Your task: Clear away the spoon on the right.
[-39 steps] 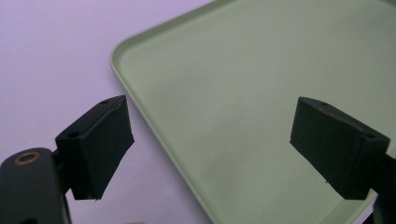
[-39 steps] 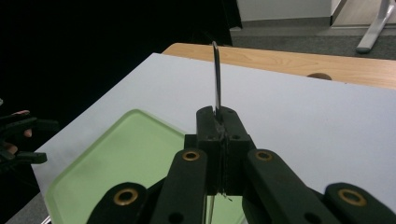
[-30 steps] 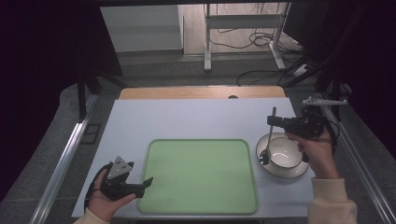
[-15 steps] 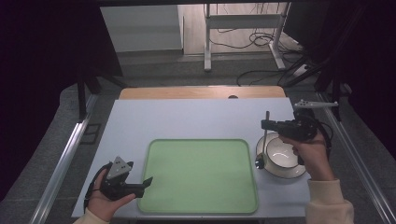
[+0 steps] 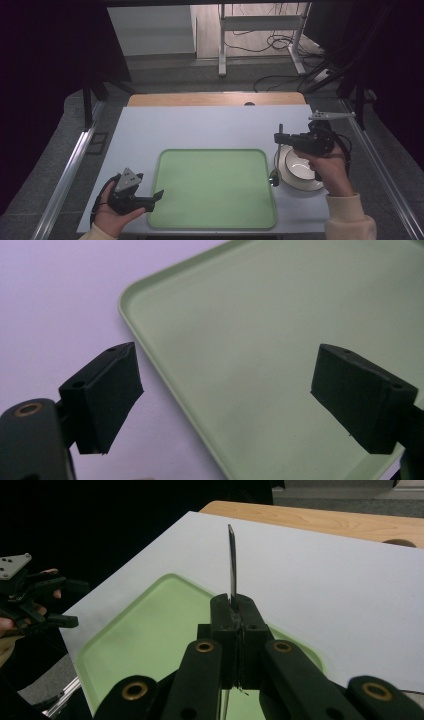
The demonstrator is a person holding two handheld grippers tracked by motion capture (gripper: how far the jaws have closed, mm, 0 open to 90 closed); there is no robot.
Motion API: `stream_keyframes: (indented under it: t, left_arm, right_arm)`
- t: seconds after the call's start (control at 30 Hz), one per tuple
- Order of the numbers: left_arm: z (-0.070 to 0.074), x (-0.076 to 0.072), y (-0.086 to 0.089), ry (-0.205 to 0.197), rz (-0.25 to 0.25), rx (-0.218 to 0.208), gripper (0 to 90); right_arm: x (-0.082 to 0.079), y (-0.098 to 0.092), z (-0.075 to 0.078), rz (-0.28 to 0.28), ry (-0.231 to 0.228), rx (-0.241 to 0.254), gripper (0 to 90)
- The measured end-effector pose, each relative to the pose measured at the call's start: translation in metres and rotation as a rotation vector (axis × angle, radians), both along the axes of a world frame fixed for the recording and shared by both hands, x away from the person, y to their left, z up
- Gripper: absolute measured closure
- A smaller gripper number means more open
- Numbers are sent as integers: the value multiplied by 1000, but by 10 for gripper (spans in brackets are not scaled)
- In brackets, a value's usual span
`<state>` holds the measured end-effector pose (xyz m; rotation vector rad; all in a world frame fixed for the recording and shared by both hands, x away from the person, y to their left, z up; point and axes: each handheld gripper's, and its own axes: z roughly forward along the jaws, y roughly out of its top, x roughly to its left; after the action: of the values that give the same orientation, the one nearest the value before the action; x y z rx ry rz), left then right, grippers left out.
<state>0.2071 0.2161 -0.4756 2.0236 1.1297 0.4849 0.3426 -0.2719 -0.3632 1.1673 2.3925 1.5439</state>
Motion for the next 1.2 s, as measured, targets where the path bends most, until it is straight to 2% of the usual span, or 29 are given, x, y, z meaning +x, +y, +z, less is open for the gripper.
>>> stream_keyframes:
  t: [0.7,1.07,1.2]
  left_arm:
    - [0,0,0,2,-3,4,126]
    - [-1,0,0,3,-5,5,126]
    - [-1,0,0,3,-4,4,126]
  right_arm:
    - [-8,23,-8,61,45,-9,885]
    - [-6,37,-19,81,91,-39,884]
    - [-4,46,-29,82,112,-71,883]
